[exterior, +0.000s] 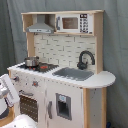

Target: Play with the kitchen

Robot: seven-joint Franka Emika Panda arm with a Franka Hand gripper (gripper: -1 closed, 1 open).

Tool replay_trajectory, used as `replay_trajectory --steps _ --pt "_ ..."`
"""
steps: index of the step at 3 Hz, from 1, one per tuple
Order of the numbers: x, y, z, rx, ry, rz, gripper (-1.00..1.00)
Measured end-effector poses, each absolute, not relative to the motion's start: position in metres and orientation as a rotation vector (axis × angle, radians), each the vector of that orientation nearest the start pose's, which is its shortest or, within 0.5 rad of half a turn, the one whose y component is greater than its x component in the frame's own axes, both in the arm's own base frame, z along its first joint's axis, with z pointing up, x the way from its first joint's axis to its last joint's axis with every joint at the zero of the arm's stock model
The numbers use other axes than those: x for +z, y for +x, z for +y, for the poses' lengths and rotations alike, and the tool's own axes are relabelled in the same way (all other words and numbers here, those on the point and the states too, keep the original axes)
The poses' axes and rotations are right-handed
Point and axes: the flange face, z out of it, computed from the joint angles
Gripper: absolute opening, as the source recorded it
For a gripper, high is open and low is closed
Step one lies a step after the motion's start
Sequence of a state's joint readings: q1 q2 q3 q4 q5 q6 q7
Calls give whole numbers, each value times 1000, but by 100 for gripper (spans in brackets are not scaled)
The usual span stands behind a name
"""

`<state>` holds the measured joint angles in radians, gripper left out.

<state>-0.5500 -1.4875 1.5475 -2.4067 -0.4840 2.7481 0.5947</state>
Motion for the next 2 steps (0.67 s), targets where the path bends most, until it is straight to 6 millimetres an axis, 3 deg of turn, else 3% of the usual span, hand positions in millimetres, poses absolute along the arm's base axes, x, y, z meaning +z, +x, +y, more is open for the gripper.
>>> replay_trajectory --steps 2 --pt "358 266 430 1247 1207 932 100"
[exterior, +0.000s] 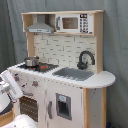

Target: Play with the kitchen

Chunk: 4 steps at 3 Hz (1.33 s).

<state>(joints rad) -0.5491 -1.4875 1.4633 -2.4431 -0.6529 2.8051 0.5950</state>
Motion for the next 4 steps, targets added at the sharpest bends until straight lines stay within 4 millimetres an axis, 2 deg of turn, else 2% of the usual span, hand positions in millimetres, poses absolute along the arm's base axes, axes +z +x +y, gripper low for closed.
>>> replay_trajectory --steps 2,3,4 --pt "385 262 427 1183 1046 1015 100" --pt "375 257 435 1128 953 1128 100" --pt "361 253 454 1049 846 1214 100"
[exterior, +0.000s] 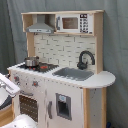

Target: Play with the kitchen

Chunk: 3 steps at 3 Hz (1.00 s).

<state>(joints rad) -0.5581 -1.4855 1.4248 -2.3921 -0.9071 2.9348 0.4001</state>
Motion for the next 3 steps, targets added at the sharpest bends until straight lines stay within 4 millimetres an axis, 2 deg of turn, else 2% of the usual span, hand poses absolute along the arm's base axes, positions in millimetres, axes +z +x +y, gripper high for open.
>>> replay_trajectory --steps 2,3 --pt "355 260 493 930 678 1297 100" --pt "348 274 492 845 620 1347 100"
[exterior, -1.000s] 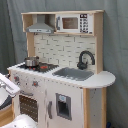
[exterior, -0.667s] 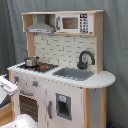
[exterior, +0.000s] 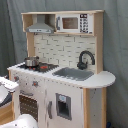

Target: Play with the kitchen

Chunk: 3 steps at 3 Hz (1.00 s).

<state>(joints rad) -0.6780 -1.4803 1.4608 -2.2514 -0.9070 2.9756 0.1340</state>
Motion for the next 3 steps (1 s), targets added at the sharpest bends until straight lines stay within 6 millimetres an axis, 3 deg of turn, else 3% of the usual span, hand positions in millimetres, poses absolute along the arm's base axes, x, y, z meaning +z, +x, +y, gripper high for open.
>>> replay_trajectory --steps 1,2,3 --pt "342 279 492 756 551 1384 100" --pt "339 295 507 736 526 1399 100" --pt "397 294 515 841 592 1311 100"
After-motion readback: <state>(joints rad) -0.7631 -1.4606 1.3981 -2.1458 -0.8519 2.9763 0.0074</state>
